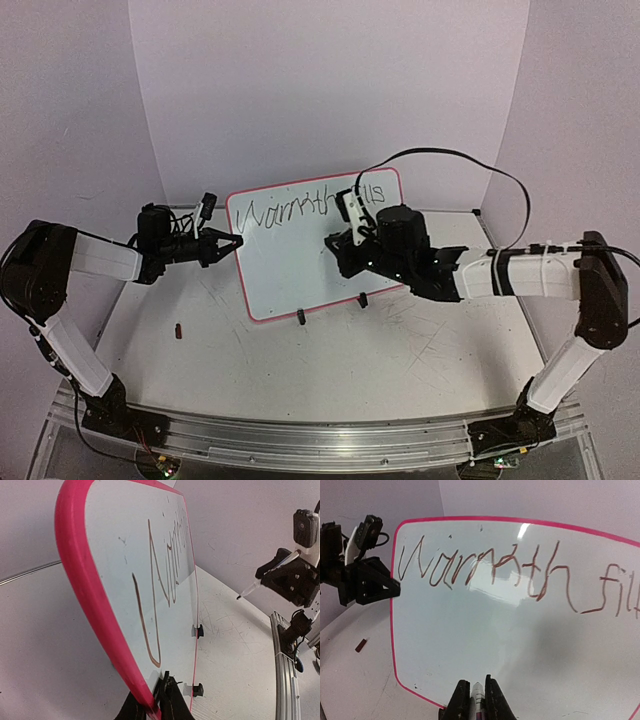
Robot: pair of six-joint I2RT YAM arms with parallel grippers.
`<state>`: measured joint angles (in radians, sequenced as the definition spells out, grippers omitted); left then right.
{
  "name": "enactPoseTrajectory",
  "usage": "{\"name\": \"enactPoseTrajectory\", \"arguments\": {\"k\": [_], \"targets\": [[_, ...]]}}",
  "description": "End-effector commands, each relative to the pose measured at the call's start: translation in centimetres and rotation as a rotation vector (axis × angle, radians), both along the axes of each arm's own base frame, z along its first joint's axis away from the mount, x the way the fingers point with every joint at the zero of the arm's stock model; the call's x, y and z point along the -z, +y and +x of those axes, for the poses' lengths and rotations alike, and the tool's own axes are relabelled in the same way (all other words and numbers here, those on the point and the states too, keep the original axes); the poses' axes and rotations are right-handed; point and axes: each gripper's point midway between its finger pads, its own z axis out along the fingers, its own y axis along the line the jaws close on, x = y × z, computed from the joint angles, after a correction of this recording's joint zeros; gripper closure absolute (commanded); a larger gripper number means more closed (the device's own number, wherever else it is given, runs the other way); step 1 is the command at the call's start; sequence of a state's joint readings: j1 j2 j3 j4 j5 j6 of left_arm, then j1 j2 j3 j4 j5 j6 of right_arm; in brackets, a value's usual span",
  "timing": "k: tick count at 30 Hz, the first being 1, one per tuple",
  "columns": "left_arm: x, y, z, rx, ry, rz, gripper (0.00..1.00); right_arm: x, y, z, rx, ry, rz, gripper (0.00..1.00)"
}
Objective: Write a sentence on the whiteboard
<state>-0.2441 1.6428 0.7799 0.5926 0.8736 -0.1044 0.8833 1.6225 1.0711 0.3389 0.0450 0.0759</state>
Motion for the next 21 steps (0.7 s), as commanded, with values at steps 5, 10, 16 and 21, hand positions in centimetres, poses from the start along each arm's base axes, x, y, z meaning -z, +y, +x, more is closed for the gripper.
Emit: {"name": "enactPoseTrajectory", "arguments": {"k": [5, 10, 16, 21], "targets": [[1.9, 1.2, 2.2, -0.127, -0.038, 0.121, 1.00, -0.3, 7.1, -0.8, -0.117, -0.016, 0.014, 1.00], [2.0, 1.2, 2.3, -0.136, -0.034, 0.127, 1.00, -0.3, 7.7, -0.6, -0.065, -0.067, -0.025, 1.00], [2.0, 1.4, 2.3, -0.149, -0.031, 0.133, 1.00, -1.1, 7.2, 0.7, -0.010, -0.139, -0.074, 1.00], [2.1, 1.6, 2.4, -0.162, -0.029, 0.139, 1.00, -0.7, 9.0, 1.0, -0.048, -0.100, -0.092, 1.00]]}}
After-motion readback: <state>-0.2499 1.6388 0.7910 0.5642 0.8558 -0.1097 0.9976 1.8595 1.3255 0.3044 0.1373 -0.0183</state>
